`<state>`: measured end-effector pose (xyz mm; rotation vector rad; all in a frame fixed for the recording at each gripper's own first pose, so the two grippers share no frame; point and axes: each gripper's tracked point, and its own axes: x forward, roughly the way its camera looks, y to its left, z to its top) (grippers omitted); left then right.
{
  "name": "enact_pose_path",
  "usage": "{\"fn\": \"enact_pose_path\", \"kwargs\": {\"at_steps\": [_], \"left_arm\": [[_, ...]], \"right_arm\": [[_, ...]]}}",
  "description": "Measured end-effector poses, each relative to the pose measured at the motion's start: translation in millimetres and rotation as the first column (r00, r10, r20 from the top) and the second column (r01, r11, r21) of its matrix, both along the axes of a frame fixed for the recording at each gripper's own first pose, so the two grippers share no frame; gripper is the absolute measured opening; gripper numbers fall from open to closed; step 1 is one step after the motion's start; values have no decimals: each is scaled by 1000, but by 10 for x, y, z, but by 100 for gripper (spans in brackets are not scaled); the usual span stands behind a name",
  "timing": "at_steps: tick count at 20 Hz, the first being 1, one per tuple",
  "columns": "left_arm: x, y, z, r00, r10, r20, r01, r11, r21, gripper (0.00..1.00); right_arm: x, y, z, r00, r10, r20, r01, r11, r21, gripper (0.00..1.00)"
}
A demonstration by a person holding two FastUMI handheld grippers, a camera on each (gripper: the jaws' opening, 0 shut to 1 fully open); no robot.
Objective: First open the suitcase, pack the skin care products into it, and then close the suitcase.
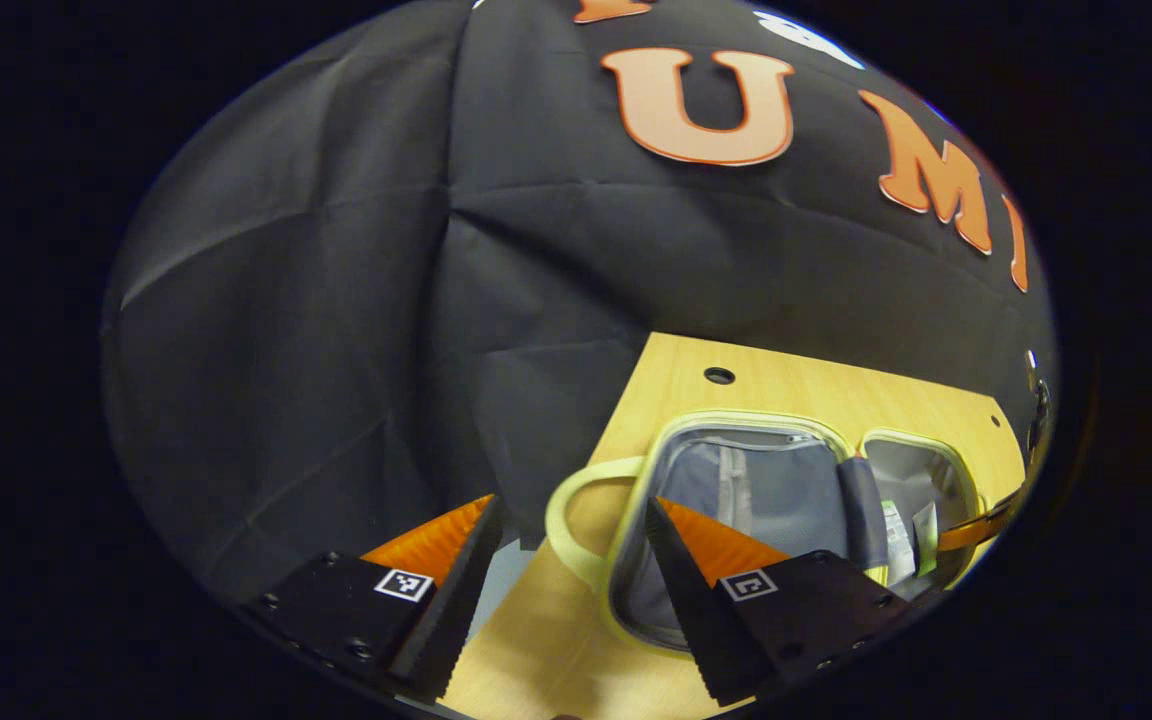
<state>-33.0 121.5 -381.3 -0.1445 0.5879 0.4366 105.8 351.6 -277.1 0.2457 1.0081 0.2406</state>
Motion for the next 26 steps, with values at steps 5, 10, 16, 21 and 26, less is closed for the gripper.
{"fn": "enact_pose_path", "kwargs": {"at_steps": [5,10,16,21,26], "left_arm": [[154,192,-317,999,45,-7,-46,987,-155,89],[291,263,-681,996,45,-75,-59,978,-202,93],[464,430,-1012,987,39,-159,-73,974,-215,83],[470,283,-1242,975,12,-221,-81,949,-306,37],[502,266,-850,987,4,-162,-42,971,-234,11]], "right_arm": [[-102,-91,187,998,28,58,-27,1000,-13,65],[-210,-384,454,986,53,159,-39,995,-89,82],[-328,-872,690,972,-14,233,48,989,-143,86],[-435,-1204,818,963,-37,267,79,986,-149,86],[-475,-1684,1034,933,-74,353,144,974,-176,86]]}}
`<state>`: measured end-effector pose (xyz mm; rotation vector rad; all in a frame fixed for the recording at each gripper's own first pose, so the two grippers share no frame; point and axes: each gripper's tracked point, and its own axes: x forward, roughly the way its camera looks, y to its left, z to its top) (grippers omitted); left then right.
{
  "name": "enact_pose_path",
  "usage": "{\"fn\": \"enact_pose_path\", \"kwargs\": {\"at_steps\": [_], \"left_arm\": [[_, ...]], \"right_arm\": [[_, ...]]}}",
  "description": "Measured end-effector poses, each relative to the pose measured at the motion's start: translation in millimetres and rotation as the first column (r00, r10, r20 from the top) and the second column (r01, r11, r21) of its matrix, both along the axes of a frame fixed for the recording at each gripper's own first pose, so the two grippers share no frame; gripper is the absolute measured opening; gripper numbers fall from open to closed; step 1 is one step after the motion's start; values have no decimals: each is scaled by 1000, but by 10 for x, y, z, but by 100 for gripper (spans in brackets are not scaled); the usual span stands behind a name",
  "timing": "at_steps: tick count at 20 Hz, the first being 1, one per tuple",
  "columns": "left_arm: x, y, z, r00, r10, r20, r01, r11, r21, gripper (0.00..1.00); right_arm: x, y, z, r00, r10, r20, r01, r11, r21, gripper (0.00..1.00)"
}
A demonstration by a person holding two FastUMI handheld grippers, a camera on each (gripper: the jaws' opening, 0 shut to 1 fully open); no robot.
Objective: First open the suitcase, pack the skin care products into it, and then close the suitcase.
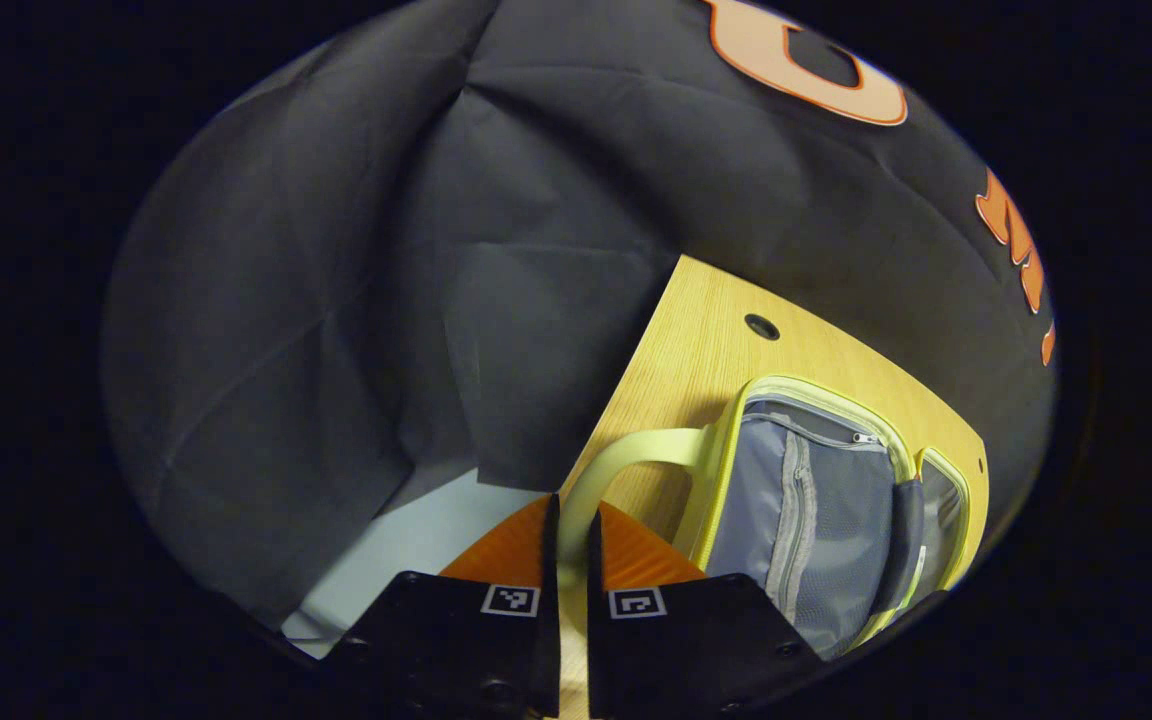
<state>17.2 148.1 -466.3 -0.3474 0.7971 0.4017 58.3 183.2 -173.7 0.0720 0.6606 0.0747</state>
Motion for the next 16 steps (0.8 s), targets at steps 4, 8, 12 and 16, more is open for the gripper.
{"fn": "enact_pose_path", "kwargs": {"at_steps": [4,8,12,16], "left_arm": [[-16,-72,485,998,-33,44,25,985,172,11],[-34,-266,1080,990,-73,124,36,962,272,10],[-61,-561,1660,976,-121,182,49,931,361,10],[-70,-924,2239,945,-154,288,47,936,349,10]], "right_arm": [[-38,-260,59,999,17,38,-14,997,-74,86],[-29,-256,169,996,51,76,-46,997,-65,87],[19,-280,177,994,35,105,-29,998,-60,88],[121,-276,356,982,7,187,2,999,-44,89]]}}
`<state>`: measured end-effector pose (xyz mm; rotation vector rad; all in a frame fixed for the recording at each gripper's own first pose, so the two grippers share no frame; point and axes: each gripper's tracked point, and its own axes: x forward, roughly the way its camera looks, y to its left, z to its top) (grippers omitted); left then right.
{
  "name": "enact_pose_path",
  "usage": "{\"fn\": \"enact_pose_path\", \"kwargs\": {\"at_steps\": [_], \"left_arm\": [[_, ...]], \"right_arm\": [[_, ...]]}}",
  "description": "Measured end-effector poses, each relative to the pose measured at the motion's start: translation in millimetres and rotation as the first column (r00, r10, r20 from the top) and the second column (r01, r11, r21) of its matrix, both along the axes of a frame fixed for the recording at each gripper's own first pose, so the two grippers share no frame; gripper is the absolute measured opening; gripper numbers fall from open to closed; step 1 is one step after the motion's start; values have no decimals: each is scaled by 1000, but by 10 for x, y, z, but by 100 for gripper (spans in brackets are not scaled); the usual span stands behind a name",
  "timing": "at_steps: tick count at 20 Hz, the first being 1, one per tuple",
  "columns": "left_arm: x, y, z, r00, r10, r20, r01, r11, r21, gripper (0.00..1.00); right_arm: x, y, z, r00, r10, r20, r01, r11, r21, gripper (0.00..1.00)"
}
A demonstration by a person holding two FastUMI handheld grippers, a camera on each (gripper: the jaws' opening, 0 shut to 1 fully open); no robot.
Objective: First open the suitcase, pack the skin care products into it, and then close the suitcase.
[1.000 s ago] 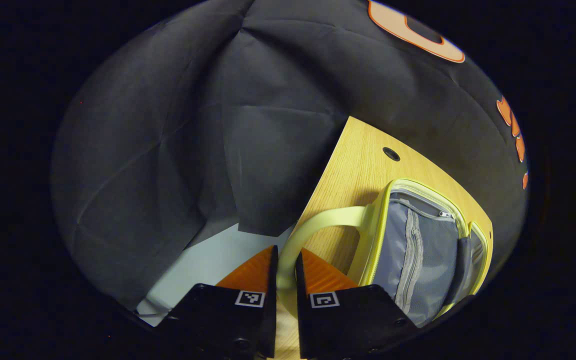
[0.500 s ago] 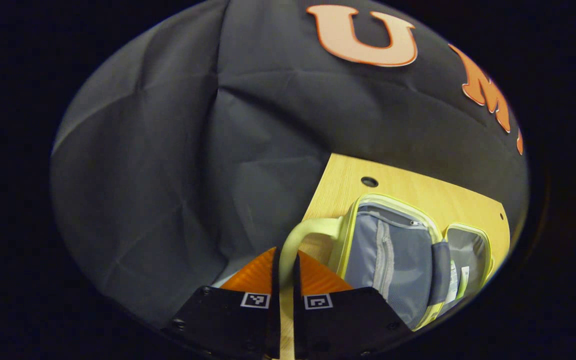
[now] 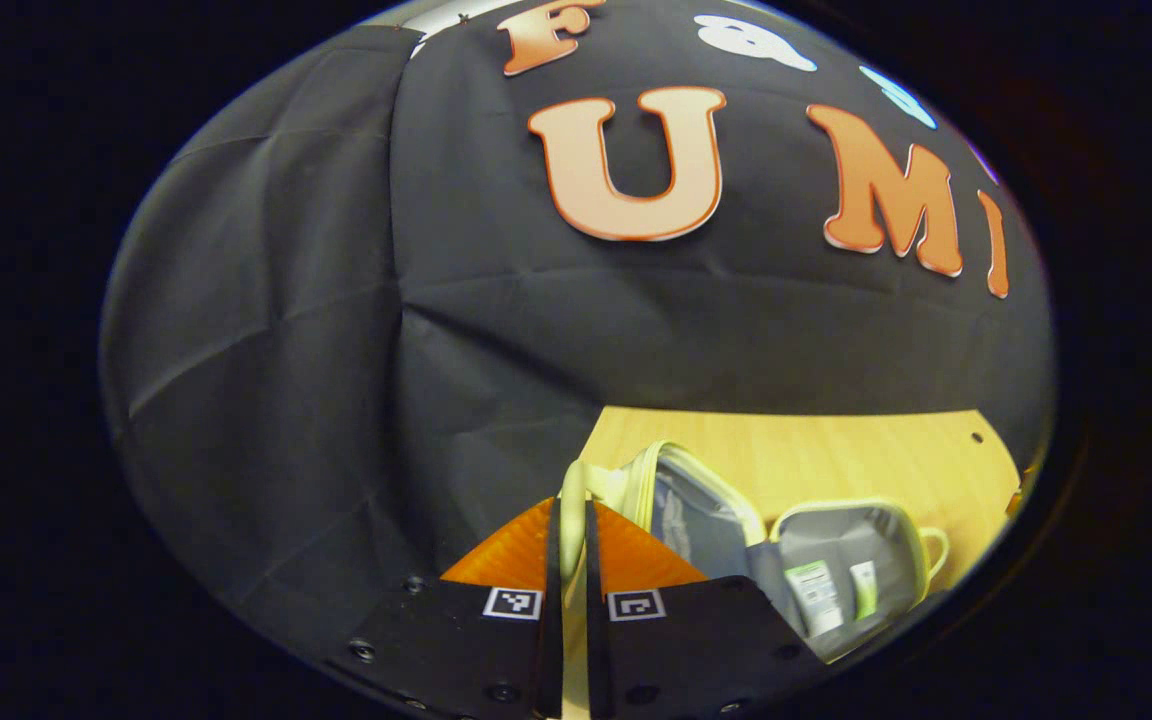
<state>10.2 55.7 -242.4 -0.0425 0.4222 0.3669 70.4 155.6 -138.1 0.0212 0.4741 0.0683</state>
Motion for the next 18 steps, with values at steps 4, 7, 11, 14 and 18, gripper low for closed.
{"fn": "enact_pose_path", "kwargs": {"at_steps": [4,7,11,14,18], "left_arm": [[62,-443,324,996,-45,75,46,999,-15,10],[85,-890,499,988,-105,110,105,994,-2,10],[173,-1474,673,976,-165,142,167,986,-2,10],[202,-1894,714,968,-202,149,205,979,-5,10],[283,-2526,650,944,-297,141,302,953,-13,10]], "right_arm": [[74,-1,23,1000,-5,25,4,1000,29,89],[95,-84,116,998,-1,59,-1,999,44,89],[71,-326,122,997,11,81,-12,1000,18,89],[48,-477,103,997,7,81,-10,999,37,89],[14,-642,120,996,0,93,-4,999,47,89]]}}
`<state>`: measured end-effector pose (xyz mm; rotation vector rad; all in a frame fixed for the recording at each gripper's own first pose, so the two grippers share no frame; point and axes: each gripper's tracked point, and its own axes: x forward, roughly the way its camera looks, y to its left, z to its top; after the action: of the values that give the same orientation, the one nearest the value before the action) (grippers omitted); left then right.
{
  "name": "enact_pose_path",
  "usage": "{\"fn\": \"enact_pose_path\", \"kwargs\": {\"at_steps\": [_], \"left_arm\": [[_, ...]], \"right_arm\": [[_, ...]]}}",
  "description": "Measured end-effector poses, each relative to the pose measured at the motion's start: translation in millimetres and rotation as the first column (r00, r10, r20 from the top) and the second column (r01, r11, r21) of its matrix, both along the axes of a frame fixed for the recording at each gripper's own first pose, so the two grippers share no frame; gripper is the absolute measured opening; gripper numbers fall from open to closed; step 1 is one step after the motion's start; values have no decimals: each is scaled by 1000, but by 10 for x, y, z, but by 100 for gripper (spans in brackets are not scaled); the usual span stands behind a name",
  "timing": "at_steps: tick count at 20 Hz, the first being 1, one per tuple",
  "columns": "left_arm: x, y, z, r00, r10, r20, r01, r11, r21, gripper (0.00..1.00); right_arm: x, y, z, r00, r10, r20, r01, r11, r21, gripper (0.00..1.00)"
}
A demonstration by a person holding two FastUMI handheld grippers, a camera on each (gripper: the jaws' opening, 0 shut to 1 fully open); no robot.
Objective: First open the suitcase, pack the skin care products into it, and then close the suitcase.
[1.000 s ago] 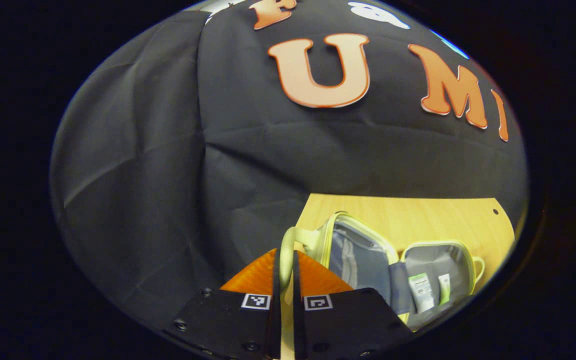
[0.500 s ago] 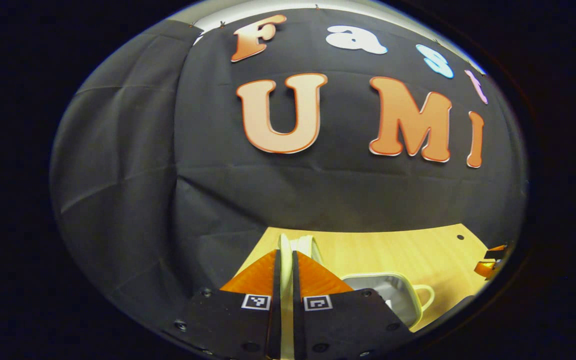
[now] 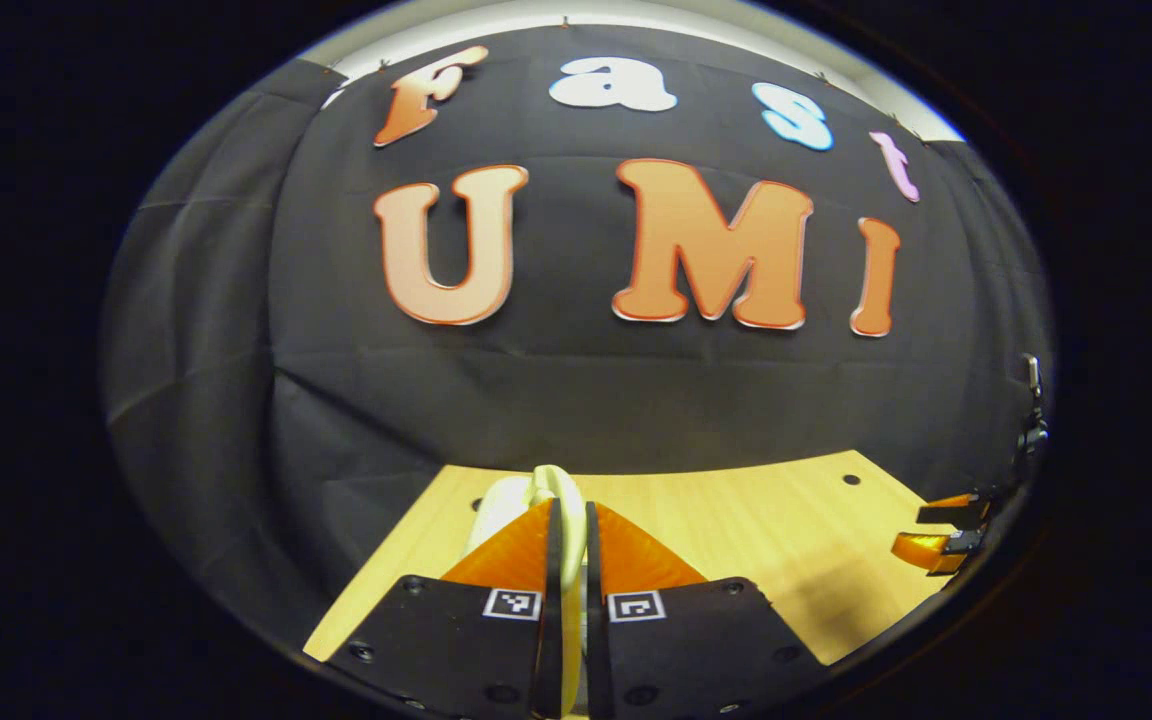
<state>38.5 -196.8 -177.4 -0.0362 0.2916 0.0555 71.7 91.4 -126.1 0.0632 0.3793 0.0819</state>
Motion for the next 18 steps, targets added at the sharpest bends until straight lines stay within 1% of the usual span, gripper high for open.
{"fn": "enact_pose_path", "kwargs": {"at_steps": [3,6,9,12,14,16,17,18], "left_arm": [[56,-460,-78,998,-68,-13,68,998,13,10],[109,-920,-244,991,-130,-31,129,991,-39,10],[101,-1292,-448,982,-179,-53,177,983,-37,10],[87,-1642,-765,970,-225,-94,221,974,-58,10],[82,-1825,-1017,961,-244,-131,237,969,-70,10],[58,-2008,-1243,948,-260,-182,242,964,-111,10],[34,-2113,-1339,938,-276,-209,250,958,-139,13],[37,-2174,-1311,940,-279,-196,254,957,-141,16]], "right_arm": [[-30,-96,43,1000,4,24,-4,1000,4,89],[-80,-201,28,1000,7,22,-7,1000,-16,89],[-151,-299,0,1000,3,19,-2,1000,-22,89],[-192,-378,-18,1000,-1,17,1,1000,-25,89],[-286,-406,-11,1000,-8,16,9,1000,-20,89],[-310,-412,15,1000,-12,18,13,1000,-17,89],[-319,-405,28,1000,-13,20,13,1000,-17,89],[-335,-429,43,1000,-19,24,20,1000,-21,89]]}}
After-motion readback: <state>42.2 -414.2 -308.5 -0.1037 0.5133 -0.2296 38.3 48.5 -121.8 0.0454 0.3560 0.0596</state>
